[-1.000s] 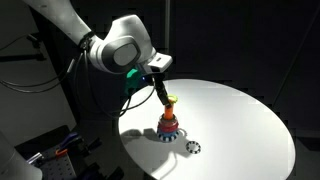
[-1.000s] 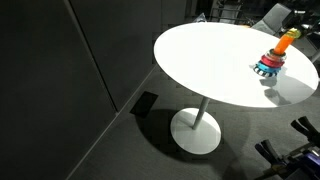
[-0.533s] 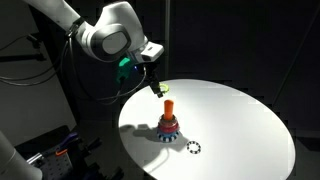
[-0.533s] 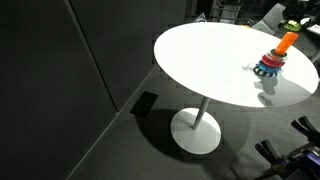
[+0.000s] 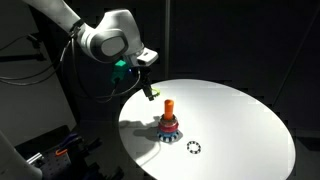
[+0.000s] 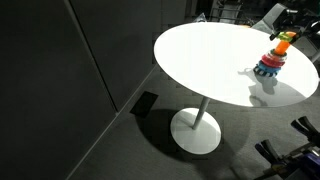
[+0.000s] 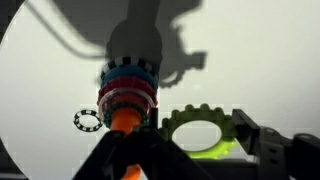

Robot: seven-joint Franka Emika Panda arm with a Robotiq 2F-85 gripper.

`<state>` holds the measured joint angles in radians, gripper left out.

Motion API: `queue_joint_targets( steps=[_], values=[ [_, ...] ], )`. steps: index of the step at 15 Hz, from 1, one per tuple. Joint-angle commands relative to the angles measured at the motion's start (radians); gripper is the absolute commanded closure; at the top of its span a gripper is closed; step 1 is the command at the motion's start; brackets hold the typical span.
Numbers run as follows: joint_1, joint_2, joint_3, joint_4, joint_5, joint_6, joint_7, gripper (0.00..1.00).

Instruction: Remove the yellow, green and clear rings from the orange stand and put them on the table

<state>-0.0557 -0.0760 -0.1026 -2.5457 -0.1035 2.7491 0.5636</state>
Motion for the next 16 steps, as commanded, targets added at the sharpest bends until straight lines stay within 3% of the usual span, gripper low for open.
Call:
queue_joint_targets(
  steps=[1, 7, 16],
  values=[
    [-0.032, 0.040, 0.011, 0.009, 0.013, -0.028, -0.032, 0.52],
    [-0.031, 0.132, -0.002, 0.008, 0.051, -0.016, -0.063, 0.52],
    [0.010, 0.229, -0.027, 0.002, 0.006, 0.051, -0.021, 0.52]
  ],
)
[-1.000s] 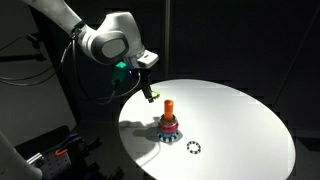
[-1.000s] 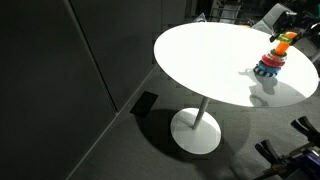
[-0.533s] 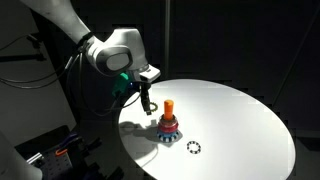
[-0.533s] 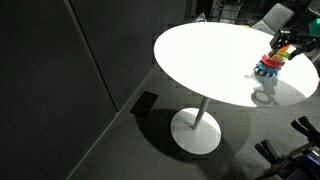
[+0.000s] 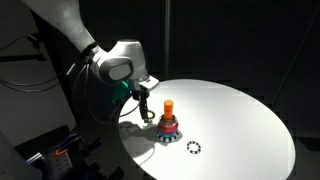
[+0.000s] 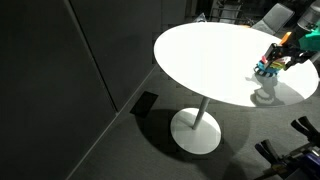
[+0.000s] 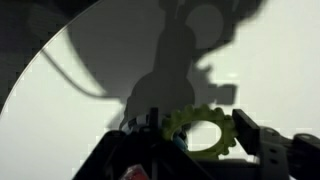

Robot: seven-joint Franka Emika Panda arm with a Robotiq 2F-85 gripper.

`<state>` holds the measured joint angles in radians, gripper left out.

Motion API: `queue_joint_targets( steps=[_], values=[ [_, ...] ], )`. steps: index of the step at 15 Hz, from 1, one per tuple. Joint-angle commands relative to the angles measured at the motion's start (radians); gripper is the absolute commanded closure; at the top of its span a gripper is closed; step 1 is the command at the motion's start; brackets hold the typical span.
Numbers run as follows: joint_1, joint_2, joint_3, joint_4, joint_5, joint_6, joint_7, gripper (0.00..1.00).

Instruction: Remove the yellow, green and clear rings from the orange stand and put them on the table

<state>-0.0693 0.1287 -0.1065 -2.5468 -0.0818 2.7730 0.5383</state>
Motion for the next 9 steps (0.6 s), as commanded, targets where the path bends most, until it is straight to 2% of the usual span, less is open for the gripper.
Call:
queue_joint_targets(
  steps=[1, 2, 3, 5, 9],
  values=[
    [0.030, 0.033, -0.028, 0.005, -0.015, 0.031, 0.004, 0.24],
    [0.037, 0.041, -0.034, 0.006, -0.017, 0.036, 0.006, 0.05],
    [0.043, 0.047, -0.040, 0.006, -0.017, 0.039, 0.005, 0.05],
    [0.053, 0.054, -0.050, 0.007, -0.013, 0.042, 0.001, 0.00],
    [0.069, 0.057, -0.078, 0.013, -0.023, 0.031, 0.009, 0.00]
  ],
)
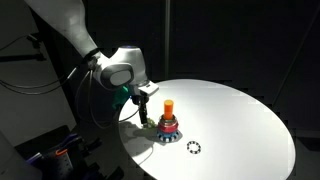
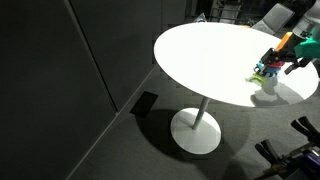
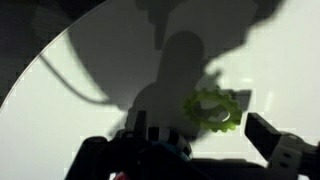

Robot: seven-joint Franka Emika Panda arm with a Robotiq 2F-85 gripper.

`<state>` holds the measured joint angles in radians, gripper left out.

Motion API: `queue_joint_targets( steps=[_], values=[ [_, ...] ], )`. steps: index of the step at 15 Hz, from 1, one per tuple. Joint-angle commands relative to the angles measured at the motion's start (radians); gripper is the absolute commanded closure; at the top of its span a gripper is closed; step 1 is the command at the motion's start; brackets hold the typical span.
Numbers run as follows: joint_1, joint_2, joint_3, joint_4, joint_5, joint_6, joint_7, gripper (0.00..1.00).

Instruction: Remove the yellow, green and clear rings from the orange stand and put them on the table

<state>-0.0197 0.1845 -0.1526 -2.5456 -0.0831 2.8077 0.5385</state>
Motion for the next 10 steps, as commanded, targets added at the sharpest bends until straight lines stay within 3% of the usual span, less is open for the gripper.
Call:
queue_joint_targets(
  steps=[1, 10],
  values=[
    [0.022, -0.002, -0.041, 0.013, -0.029, -0.005, 0.012, 0.00],
    [0.029, -0.015, -0.106, 0.034, -0.086, 0.076, 0.028, 0.00]
  ],
)
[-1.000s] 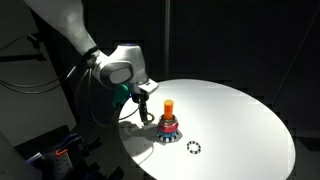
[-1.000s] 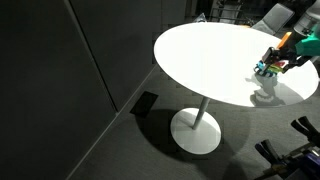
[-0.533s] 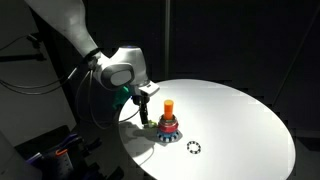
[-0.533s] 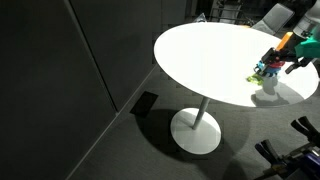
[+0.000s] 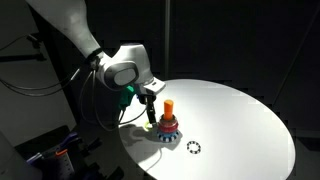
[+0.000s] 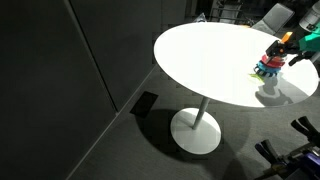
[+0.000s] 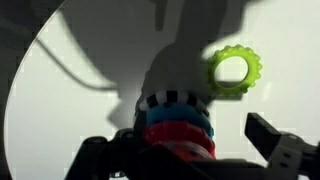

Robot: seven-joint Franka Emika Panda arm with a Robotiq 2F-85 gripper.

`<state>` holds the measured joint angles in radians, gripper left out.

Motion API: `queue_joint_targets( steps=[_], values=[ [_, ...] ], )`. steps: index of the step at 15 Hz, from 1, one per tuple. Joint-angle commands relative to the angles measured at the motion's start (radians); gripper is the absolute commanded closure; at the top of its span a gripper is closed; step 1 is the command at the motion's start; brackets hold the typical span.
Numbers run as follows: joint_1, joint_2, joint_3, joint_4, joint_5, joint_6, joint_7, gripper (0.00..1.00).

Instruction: Remove the yellow, green and clear rings from the orange stand and put them on the table

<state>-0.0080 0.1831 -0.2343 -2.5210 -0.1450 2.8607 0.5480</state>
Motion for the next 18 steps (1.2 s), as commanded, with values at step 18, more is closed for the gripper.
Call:
queue_joint_targets(
  steps=[18],
  values=[
    [0.115, 0.034, -0.203, 0.030, -0.210, 0.167, 0.165, 0.00]
  ],
)
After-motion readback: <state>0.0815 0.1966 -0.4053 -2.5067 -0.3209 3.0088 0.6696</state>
